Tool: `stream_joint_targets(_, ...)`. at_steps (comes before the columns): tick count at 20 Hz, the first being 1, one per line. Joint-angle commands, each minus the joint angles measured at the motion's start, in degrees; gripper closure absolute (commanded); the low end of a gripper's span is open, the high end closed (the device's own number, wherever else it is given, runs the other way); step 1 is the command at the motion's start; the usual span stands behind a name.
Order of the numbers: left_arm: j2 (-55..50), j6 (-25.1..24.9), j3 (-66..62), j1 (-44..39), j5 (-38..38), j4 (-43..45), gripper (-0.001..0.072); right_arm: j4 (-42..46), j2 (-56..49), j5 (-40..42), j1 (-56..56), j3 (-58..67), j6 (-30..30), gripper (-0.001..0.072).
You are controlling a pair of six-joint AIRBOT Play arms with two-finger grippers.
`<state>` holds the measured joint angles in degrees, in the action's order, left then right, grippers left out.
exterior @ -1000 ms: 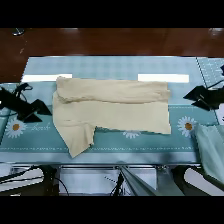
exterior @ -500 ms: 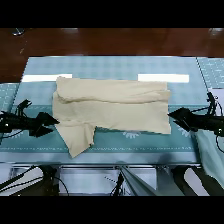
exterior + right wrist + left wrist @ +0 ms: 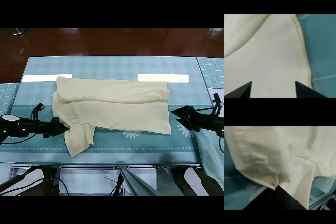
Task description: Fold the shirts.
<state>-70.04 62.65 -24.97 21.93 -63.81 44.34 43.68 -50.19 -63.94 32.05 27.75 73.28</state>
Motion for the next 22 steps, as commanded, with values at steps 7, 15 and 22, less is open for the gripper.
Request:
stream_joint_targets(7, 0.09, -0.68, -0.57, -0.48, -0.72, -3.45, 0.0684, 15.23, -0.04, -8.76, 6.29, -6.82, 7.45, 0.0088)
stream_joint_targets(15, 0.09, -0.68, -0.55, -0.55, -0.72, -3.45, 0.0684, 0.83, -9.73, -2.69, 6.29, -6.80, 0.09, 0.0088)
stream_joint_targets(22, 0.09, -0.68, -0.55, -0.55, -0.70, -3.45, 0.0684, -6.75, -15.58, -1.18, 6.27, -6.80, -4.96, 0.0092)
